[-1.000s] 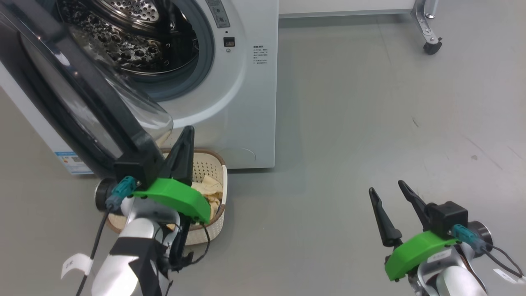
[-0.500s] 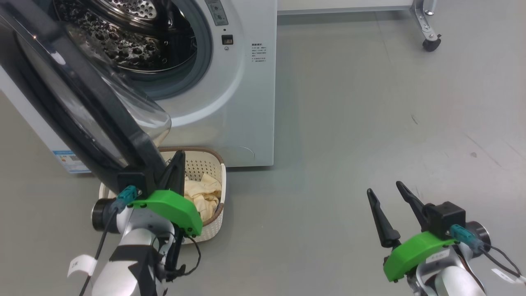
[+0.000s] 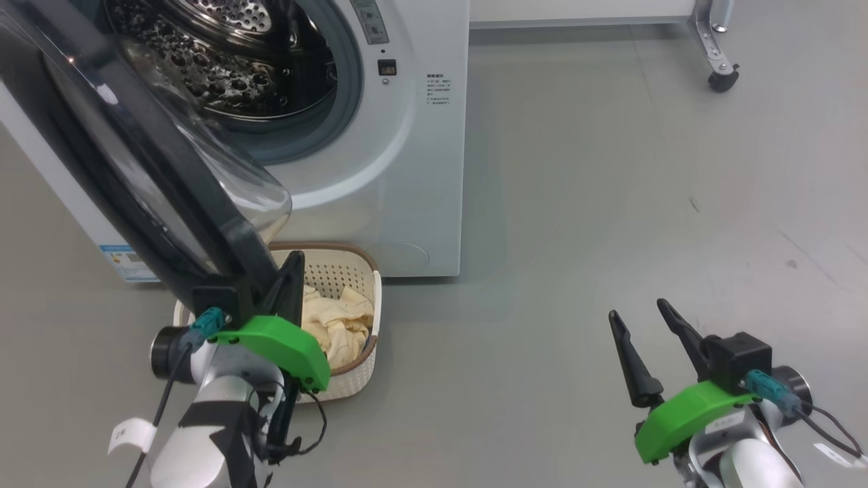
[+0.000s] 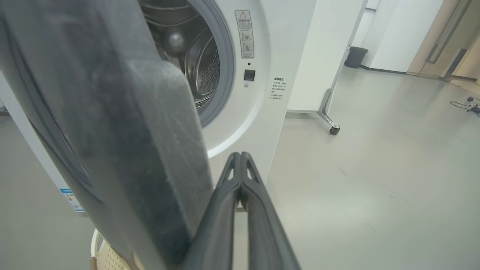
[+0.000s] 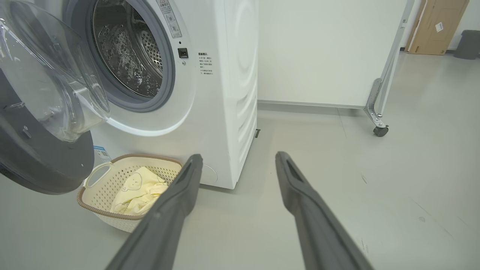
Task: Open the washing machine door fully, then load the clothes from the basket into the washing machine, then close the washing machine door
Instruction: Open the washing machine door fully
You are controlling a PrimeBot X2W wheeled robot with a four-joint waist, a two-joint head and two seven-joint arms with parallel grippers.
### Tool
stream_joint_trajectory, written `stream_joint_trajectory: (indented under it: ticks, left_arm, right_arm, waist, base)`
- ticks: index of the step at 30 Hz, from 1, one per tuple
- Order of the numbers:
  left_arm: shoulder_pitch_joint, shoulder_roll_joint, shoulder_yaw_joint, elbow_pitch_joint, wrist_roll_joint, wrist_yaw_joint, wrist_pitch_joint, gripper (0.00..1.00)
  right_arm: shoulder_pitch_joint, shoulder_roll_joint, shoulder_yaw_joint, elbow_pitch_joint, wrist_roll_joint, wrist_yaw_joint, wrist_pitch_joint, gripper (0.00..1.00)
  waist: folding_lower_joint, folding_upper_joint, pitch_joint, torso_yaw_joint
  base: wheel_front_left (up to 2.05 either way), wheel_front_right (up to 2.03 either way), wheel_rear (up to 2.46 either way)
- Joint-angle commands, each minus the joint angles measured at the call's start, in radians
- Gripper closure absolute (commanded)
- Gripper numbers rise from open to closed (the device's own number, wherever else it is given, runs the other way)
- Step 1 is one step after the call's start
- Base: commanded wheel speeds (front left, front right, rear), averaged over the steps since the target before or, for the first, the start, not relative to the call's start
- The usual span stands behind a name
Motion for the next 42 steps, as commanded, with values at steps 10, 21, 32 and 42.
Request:
stream_joint_trajectory:
  ticks: [10, 21, 32, 42]
  left_arm:
    - [-0.049, 0.030, 0.026, 0.004, -0.022, 0.006, -0.024, 1.00]
    - [-0.039, 0.034, 0.012, 0.014, -0.034, 0.014, -0.026, 1.00]
    - [-0.020, 0.054, 0.014, 0.009, -0.048, 0.025, -0.027, 1.00]
    - [-0.012, 0.079, 0.039, -0.016, -0.070, 0.046, -0.035, 1.00]
  right_arm:
    - [-0.039, 0.000, 0.031, -0.024, 0.011, -0.003, -0.015, 0.00]
    - [-0.029, 0.000, 0.041, -0.020, 0.012, -0.003, -0.012, 0.00]
    - [-0.024, 0.000, 0.054, -0.010, 0.022, -0.003, -0.017, 0.00]
    - [-0.036, 0.000, 0.056, -0.008, 0.020, -0.003, -0.018, 0.00]
  waist:
    - [0.0000, 0.0000, -0.020, 0.073]
    - [0.0000, 0.0000, -0.033, 0.189]
    - [0.0000, 0.0000, -0.038, 0.294]
    - [0.0000, 0.0000, -0.007, 0.334]
  base:
    - [0.00, 0.00, 0.00]
    - [0.00, 0.00, 0.00]
    - [0.00, 0.00, 0.00]
    - [0.00, 0.00, 0.00]
